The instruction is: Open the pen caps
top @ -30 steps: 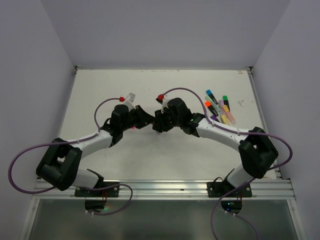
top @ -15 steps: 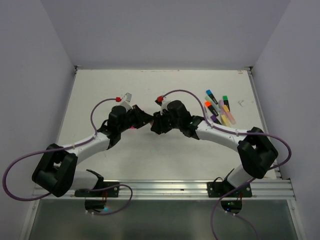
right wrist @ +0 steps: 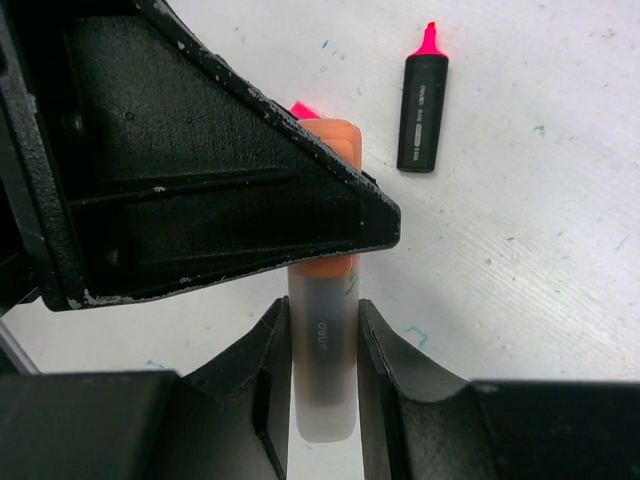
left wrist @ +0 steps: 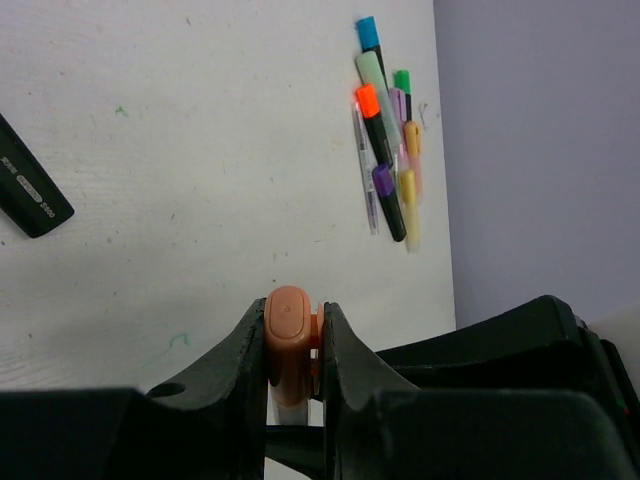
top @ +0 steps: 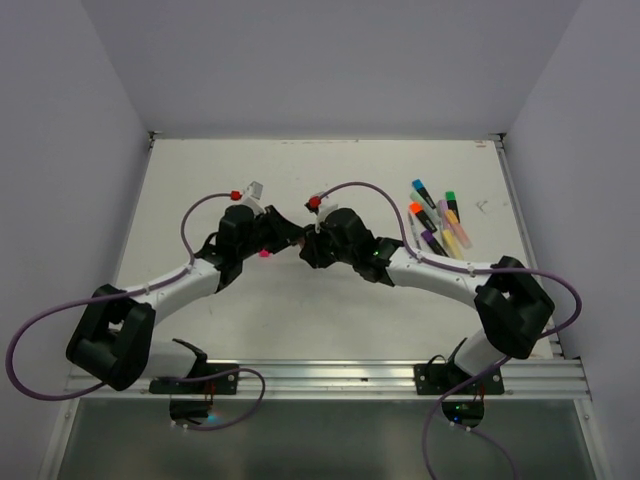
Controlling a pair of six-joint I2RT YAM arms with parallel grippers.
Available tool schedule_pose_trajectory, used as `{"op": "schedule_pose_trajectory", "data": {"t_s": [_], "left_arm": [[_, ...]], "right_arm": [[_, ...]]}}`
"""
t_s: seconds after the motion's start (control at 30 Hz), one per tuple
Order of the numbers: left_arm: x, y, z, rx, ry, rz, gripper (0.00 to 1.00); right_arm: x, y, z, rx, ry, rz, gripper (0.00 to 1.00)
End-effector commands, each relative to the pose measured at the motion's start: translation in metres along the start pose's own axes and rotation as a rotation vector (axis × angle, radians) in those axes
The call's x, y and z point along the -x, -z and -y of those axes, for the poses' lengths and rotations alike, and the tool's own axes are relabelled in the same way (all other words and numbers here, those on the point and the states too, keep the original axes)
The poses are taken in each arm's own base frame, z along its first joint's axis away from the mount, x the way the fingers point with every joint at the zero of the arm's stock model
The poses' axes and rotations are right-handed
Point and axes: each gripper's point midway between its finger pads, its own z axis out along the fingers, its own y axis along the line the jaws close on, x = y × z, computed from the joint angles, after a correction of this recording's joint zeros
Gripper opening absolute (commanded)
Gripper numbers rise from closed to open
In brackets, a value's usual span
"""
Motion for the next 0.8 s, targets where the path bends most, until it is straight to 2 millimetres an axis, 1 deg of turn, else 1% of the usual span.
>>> {"op": "schedule_pose_trajectory", "data": {"t_s": [0.0, 0.07, 0.1, 0.13, 0.17, 0.2, 0.27, 0.3, 0.33, 0.37, 0.43, 0.47, 0.53, 0.6, 0.63, 0.67, 0.7, 0.73, 0.77], "left_arm": [[0.074, 0.003, 0.012, 0.033, -0.009, 0.256, 0.00], [0.085, 0.005, 0.020, 0.011, -0.012, 0.293, 0.00], [0.089, 0.007, 0.016, 0.008, -0.007, 0.304, 0.00], [0.093, 0.010, 0.018, -0.008, -0.006, 0.314, 0.00], [0.094, 0.011, 0.015, -0.002, 0.003, 0.312, 0.00], [0.102, 0.015, 0.010, 0.005, 0.011, 0.329, 0.00], [0.108, 0.020, 0.007, -0.002, 0.015, 0.342, 0.00], [0.112, 0.024, 0.000, 0.004, 0.027, 0.357, 0.00], [0.114, 0.029, 0.004, -0.024, 0.029, 0.366, 0.00], [0.120, 0.032, 0.010, -0.061, 0.034, 0.387, 0.00], [0.114, 0.033, 0.012, -0.096, 0.038, 0.361, 0.00], [0.114, 0.035, 0.017, -0.122, 0.035, 0.359, 0.00], [0.109, 0.036, 0.019, -0.146, 0.041, 0.333, 0.00], [0.109, 0.038, 0.017, -0.137, 0.035, 0.335, 0.00], [0.108, 0.038, 0.007, -0.085, 0.016, 0.333, 0.00], [0.108, 0.039, 0.001, -0.049, 0.000, 0.331, 0.00], [0.112, 0.039, 0.000, -0.018, -0.021, 0.332, 0.00], [0.112, 0.039, -0.009, 0.034, -0.035, 0.333, 0.00], [0.105, 0.038, -0.024, 0.103, -0.055, 0.297, 0.00]], "right_arm": [[-0.016, 0.011, 0.026, -0.173, 0.050, -0.031, 0.00], [-0.021, 0.010, 0.020, -0.148, 0.058, -0.043, 0.00], [-0.023, 0.011, 0.017, -0.129, 0.055, -0.049, 0.00], [-0.024, 0.011, 0.016, -0.121, 0.052, -0.049, 0.00], [-0.026, 0.012, 0.015, -0.111, 0.051, -0.054, 0.00], [-0.027, 0.013, 0.015, -0.109, 0.048, -0.056, 0.00], [-0.034, 0.014, 0.006, -0.056, 0.033, -0.080, 0.00], [-0.035, 0.013, 0.002, -0.032, 0.030, -0.087, 0.00], [-0.034, 0.012, -0.004, 0.002, 0.022, -0.079, 0.00], [-0.039, 0.012, -0.017, 0.082, 0.010, -0.104, 0.00], [-0.040, 0.009, -0.027, 0.145, -0.002, -0.108, 0.00], [-0.041, 0.010, -0.034, 0.190, -0.002, -0.121, 0.00], [-0.040, 0.009, -0.031, 0.183, -0.010, -0.120, 0.00], [-0.038, 0.007, -0.025, 0.157, -0.022, -0.100, 0.00], [-0.034, 0.007, -0.023, 0.132, -0.030, -0.094, 0.00], [-0.031, 0.005, -0.015, 0.088, -0.033, -0.091, 0.00], [-0.027, 0.001, -0.002, 0.009, -0.030, -0.078, 0.00], [-0.034, 0.002, 0.010, -0.057, -0.030, -0.120, 0.00], [-0.026, -0.005, 0.018, -0.104, -0.028, -0.122, 0.00]]}}
